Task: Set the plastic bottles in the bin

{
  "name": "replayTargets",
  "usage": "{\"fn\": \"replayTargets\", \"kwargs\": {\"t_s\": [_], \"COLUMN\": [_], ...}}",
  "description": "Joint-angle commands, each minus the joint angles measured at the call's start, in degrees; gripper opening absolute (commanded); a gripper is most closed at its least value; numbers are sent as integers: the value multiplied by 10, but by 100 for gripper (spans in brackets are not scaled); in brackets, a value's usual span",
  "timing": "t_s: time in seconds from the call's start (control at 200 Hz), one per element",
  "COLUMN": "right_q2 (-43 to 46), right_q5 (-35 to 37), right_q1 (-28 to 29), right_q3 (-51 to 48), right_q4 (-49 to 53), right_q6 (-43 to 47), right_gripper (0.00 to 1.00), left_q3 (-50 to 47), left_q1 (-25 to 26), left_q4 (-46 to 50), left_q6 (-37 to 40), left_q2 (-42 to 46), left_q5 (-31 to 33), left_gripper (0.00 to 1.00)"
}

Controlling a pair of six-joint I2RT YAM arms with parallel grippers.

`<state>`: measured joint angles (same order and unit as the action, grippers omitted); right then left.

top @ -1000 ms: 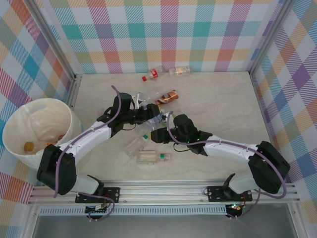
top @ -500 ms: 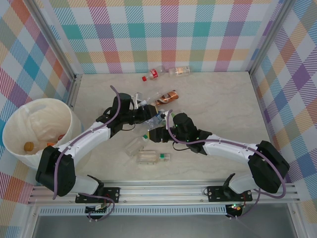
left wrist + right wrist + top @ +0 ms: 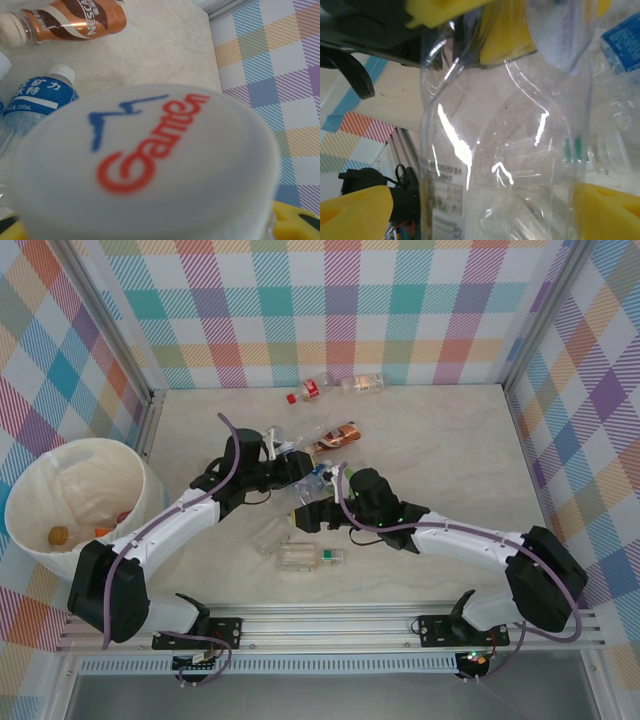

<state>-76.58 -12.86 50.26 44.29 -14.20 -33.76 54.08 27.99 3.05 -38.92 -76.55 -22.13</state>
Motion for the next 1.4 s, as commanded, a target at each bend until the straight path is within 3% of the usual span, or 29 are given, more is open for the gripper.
{"fn": "replayTargets", "kwargs": {"t_s": [0.0, 0.36, 0.55, 0.79, 1.225, 1.395], "right_q2": [50, 182, 208, 213, 186, 186], "right_q5": [60, 347, 485, 499, 509, 531], "right_q1": [2, 1, -3, -16, -28, -29], "right_q3": [-20, -135, -164, -200, -192, -207], "right_q4": [-10, -6, 98, 115, 113, 33], "right_q6": [3, -47, -202, -280, -302, -300], "right_gripper": [100, 100, 100, 100, 100, 100], "left_q3": [0, 33, 54, 110, 243, 281], "left_q1": [1, -10, -15, -16, -16, -16], "left_q4": [15, 101, 169, 251, 382, 423], "left_q6": [29, 131, 184, 270, 397, 427], "left_q2": [25, 118, 180, 249, 297, 309], "left_q5": [27, 135, 230, 337, 490, 577], "left_gripper": [51, 54, 53, 53, 52, 52]}}
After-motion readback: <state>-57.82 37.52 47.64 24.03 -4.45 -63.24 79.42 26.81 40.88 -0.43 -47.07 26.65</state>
